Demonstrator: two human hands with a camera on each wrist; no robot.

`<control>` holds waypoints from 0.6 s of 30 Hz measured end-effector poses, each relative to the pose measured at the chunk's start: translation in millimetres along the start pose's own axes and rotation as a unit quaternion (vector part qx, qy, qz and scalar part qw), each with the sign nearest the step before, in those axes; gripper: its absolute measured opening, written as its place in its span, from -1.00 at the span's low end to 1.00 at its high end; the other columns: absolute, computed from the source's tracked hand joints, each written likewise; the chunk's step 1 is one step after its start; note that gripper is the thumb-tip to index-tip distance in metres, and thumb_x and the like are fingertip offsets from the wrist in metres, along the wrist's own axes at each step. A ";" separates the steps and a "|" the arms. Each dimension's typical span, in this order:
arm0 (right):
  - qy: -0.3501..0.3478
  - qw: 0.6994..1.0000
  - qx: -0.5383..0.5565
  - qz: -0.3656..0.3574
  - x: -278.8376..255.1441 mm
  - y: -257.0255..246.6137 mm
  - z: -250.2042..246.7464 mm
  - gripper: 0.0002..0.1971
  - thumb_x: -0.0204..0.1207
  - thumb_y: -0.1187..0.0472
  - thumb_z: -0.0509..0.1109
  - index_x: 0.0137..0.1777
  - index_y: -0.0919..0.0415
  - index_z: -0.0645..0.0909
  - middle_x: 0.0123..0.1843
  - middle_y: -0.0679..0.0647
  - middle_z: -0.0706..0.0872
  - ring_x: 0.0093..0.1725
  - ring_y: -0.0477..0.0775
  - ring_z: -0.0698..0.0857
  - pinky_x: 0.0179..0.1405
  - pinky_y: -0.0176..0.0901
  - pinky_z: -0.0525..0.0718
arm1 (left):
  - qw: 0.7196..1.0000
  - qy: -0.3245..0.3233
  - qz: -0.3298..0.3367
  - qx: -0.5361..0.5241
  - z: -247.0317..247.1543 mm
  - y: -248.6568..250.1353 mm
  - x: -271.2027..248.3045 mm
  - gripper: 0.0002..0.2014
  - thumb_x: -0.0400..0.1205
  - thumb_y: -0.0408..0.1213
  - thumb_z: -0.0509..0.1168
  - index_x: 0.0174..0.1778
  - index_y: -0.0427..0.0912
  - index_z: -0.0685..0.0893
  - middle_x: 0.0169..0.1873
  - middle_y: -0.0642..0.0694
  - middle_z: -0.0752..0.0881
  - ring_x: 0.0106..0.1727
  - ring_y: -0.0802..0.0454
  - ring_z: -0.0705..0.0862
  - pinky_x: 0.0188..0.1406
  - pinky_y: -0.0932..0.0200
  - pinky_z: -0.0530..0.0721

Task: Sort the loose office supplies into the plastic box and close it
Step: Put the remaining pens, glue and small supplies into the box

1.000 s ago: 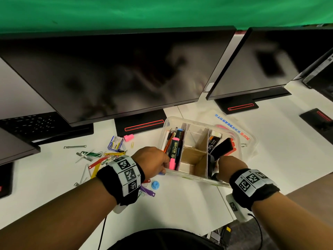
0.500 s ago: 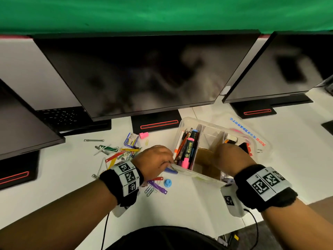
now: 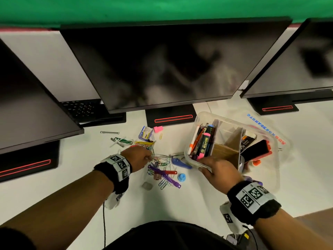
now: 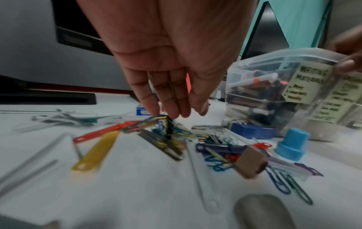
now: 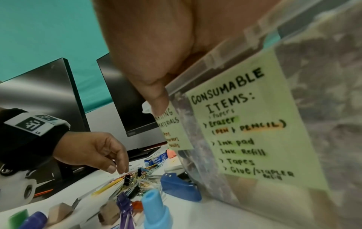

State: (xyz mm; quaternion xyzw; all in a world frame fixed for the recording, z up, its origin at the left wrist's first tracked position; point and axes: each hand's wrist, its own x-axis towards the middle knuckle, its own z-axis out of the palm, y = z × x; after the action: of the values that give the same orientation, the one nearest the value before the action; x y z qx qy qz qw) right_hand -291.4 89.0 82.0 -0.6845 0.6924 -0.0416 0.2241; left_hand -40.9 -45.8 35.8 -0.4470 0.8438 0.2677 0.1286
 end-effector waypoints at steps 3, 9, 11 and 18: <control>-0.003 1.000 -0.002 0.003 1.0 1.3 1.6 -0.72 0.62 0.06 0.23 0.28 -0.05 0.60 0.21 -0.09 0.72 0.14 -0.03 0.69 0.07 -0.24 0.61 | 1.000 0.006 0.023 0.006 9.1 20.6 14.3 -0.72 0.66 -0.23 0.18 0.26 -0.05 0.66 0.24 -0.06 0.67 0.32 -0.07 0.58 0.32 0.09 0.52; 0.001 1.000 -0.003 -0.003 0.9 3.0 3.7 -0.74 0.62 0.05 0.20 0.25 -0.03 0.58 0.17 -0.06 0.72 0.12 0.01 0.68 0.01 -0.24 0.58 | 0.998 0.040 0.043 0.004 27.0 66.1 43.0 -0.57 0.59 -0.16 0.30 0.39 -0.07 0.50 0.30 -0.09 0.60 0.38 -0.08 0.51 0.37 0.03 0.54; 0.008 1.000 -0.006 -0.009 0.8 4.6 4.8 -0.76 0.61 0.05 0.21 0.21 0.00 0.59 0.14 -0.04 0.72 0.11 0.05 0.68 -0.02 -0.22 0.56 | 0.999 0.022 0.037 0.006 32.5 76.5 49.8 -0.54 0.54 -0.15 0.38 0.37 -0.09 0.51 0.26 -0.13 0.61 0.35 -0.12 0.54 0.31 0.01 0.59; 0.008 1.000 -0.014 -0.020 2.5 8.1 6.0 -0.73 0.60 0.03 0.16 0.23 0.00 0.54 0.19 -0.03 0.70 0.17 0.06 0.65 0.07 -0.17 0.57 | 1.000 0.007 0.002 -0.011 36.0 88.6 61.1 -0.46 0.51 -0.12 0.43 0.38 -0.18 0.47 0.29 -0.19 0.57 0.36 -0.18 0.53 0.35 0.04 0.51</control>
State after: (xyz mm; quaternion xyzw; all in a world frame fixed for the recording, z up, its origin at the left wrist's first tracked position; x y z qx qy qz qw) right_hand -296.7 88.6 73.0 -0.7012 0.6808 -0.0415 0.2077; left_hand -149.2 -26.8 8.2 -0.4486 0.8427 0.2738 0.1172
